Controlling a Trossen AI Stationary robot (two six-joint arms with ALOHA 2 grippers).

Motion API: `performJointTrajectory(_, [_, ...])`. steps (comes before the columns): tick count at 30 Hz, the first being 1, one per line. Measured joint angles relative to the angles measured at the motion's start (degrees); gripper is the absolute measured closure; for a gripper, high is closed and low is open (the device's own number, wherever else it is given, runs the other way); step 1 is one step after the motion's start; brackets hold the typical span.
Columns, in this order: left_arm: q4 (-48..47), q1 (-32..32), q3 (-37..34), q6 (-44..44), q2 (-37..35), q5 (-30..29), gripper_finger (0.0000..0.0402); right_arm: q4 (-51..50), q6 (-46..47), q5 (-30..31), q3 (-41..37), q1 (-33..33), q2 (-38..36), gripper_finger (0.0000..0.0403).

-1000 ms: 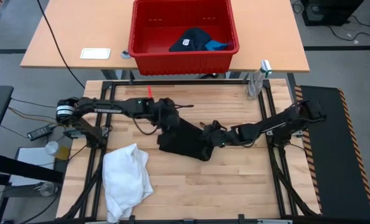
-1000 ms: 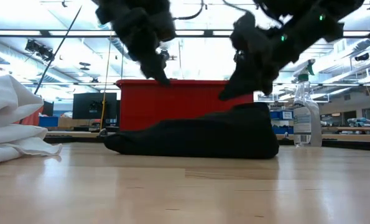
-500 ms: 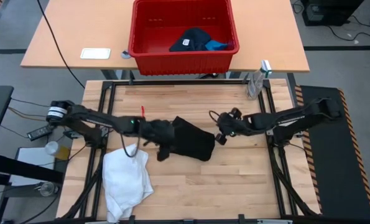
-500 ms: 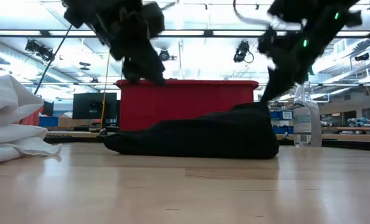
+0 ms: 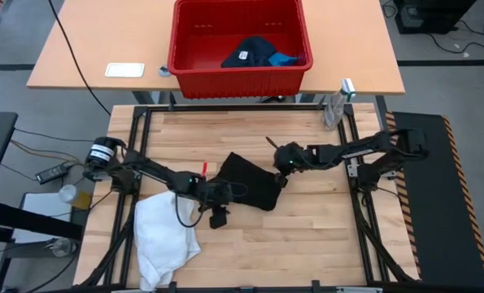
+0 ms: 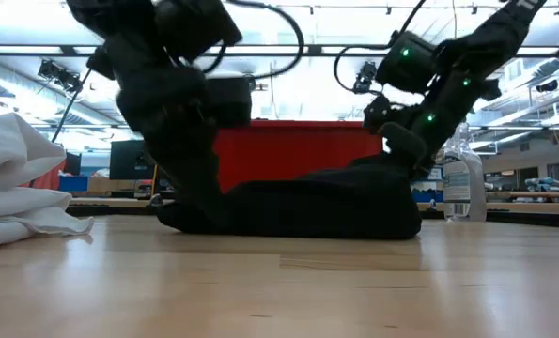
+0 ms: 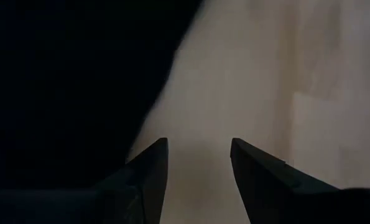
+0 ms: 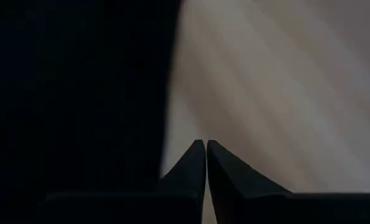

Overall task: Fold Laundry from Bin
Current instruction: Fold the black shirt

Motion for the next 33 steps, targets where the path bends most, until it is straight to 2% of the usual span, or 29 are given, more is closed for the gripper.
performJointTrajectory(2, [-1.4,0.5,0.0,-0.2,0.6,-2.3,0.0224,1.4,0.1,-3.5,0.0,-0.3,1.5,0.0384])
performJointTrajectory(8, [-3.5,2.8,0.0,0.6,0.6,-7.8,0.0224,1.0,2.9,-7.3,0.0,4.3,2.6,0.0396])
performJointTrajectory(15, [-3.6,7.2,0.0,6.7,0.4,-9.5,0.0224,3.9,15.9,-7.2,0.0,16.0,1.0,0.0395])
performJointTrajectory(19, [-2.0,10.3,0.0,9.7,0.3,-9.7,0.0224,5.0,23.1,-3.0,1.1,22.9,1.0,0.0395])
performJointTrajectory(21, [-3.4,11.4,0.0,10.7,-0.3,-8.7,0.0224,1.1,24.4,-1.9,2.2,24.4,0.0,0.0395])
performJointTrajectory(26, [-9.1,10.5,0.0,14.0,-4.8,-4.9,0.0224,-15.8,22.8,-0.9,5.6,24.6,-6.0,0.0394])
performJointTrajectory(28, [-9.3,9.7,0.0,15.3,-6.4,-2.0,0.0224,-17.2,20.3,-0.5,5.6,24.5,-8.2,0.039])
performJointTrajectory(31, [-7.5,8.4,0.0,16.0,-6.8,2.5,0.0224,-15.6,16.0,3.6,3.5,24.6,-9.6,0.0376])
performJointTrajectory(33, [-7.4,7.7,0.0,15.7,-6.4,3.0,0.0224,-13.3,14.1,5.0,0.9,24.3,-9.1,0.036])
